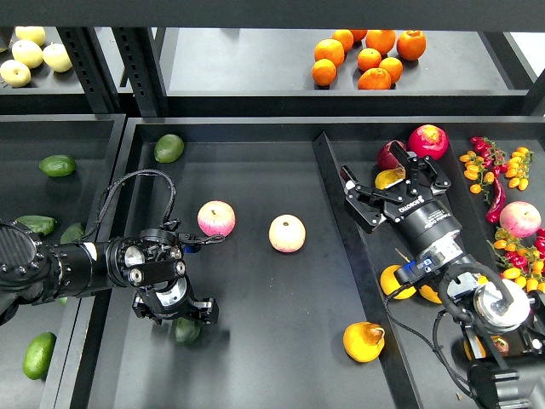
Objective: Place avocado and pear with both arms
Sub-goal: 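Lower the left gripper and close it around the dark green avocado, then lift the avocado with the left gripper and carry it into the avocado bin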
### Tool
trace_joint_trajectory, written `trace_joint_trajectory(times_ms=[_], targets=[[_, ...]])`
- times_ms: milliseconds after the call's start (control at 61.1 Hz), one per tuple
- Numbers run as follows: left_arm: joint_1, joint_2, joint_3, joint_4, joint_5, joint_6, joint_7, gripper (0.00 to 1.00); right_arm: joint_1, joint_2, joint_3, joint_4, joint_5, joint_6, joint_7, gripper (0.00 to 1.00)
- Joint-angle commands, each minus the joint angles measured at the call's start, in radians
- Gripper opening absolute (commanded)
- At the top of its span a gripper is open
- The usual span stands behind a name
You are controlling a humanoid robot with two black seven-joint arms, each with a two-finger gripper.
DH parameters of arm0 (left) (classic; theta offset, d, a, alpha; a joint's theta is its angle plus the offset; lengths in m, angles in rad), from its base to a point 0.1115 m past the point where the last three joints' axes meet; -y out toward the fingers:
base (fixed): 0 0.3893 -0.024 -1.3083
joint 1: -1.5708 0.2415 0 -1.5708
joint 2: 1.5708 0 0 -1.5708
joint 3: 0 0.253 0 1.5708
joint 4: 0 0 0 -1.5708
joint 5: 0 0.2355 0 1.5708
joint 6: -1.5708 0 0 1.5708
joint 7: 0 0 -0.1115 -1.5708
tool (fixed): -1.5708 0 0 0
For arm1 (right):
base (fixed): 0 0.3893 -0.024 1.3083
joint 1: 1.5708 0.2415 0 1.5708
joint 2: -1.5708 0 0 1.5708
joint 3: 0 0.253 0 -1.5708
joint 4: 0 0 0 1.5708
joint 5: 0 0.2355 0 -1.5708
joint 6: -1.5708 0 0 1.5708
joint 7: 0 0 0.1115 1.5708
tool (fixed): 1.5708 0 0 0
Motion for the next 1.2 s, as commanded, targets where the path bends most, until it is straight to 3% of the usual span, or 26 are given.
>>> trace_joint_trajectory(times_ms=[0,49,65,213,409,737,1179], targets=[[0.004,-0.002,-0.005,0.023,-0.012,0.0,0.0,0.49,0.0,0.0,-0.002,0.0,-0.001,0.0,0.0,1.0],[0.007,-0.002,-0.007,0.039,-0.015,0.0,0.0,0.37,0.0,0.0,0.0,0.0,0.001,0.0,0.0,1.0],[0.025,-0.006,-0.026,0.072,-0.024,0.0,0.0,0.24,0.0,0.0,-0.002,0.0,-0.001,0.0,0.0,1.0],[0.045,-0.011,-0.089,0.128,-0.031,0.0,0.0,0.06,0.002,0.0,-0.002,0.0,0.001,0.0,0.0,1.0],[0.027,-0.007,-0.113,0.121,-0.054,0.0,0.0,0.05,0.0,0.0,0.0,0.0,0.001,0.003,0.0,1.0],[-0.125,0.098,-0.203,0.129,-0.113,0.0,0.0,0.06,0.0,0.0,0.0,0.0,-0.001,0.003,0.0,1.0],[-0.192,0.403,-0.209,0.108,-0.184,0.0,0.0,0.06,0.0,0.0,-0.002,0.0,-0.001,0.003,0.0,1.0]])
